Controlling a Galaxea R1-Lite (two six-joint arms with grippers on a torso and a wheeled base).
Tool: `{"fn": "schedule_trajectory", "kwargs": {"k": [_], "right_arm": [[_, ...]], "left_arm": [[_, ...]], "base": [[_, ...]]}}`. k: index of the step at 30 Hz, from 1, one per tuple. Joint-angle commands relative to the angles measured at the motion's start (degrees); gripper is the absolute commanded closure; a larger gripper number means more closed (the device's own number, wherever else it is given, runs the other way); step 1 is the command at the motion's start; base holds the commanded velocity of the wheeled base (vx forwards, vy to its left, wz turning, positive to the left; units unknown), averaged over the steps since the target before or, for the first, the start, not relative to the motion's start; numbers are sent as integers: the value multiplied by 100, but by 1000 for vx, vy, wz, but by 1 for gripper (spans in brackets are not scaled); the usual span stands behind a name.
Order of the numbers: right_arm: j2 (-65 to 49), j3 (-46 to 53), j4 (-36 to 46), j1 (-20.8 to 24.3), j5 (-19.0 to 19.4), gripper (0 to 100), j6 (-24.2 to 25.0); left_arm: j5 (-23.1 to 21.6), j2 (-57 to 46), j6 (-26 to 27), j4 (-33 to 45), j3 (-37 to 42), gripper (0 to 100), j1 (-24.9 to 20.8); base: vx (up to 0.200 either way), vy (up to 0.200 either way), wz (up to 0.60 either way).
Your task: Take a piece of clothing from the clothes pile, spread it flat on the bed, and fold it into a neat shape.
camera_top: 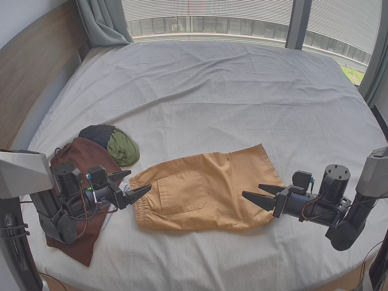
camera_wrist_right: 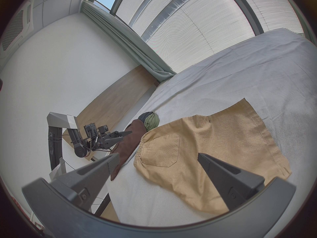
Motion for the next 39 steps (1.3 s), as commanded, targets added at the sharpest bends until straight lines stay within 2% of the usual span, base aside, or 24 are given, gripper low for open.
{"fn": "schedule_trajectory", "kwargs": {"k": [1, 20, 32, 39], "right_arm": [[-28, 2, -3, 10, -1, 0, 1], [7, 54, -3, 28, -10, 0, -17], [16, 89, -3, 36, -10, 0, -17], [25, 89, -3, 36, -10, 0, -17]], "left_arm": [[-3, 86, -2, -1, 11, 0, 7], [14, 315, -221, -1, 116, 0, -28], [58, 279, -1180, -1, 292, 0, -90], [111, 271, -2050, -1, 380, 0, -160]], "base": [[0, 0, 0], [0, 0, 0], [0, 0, 0], [0, 0, 0]]}}
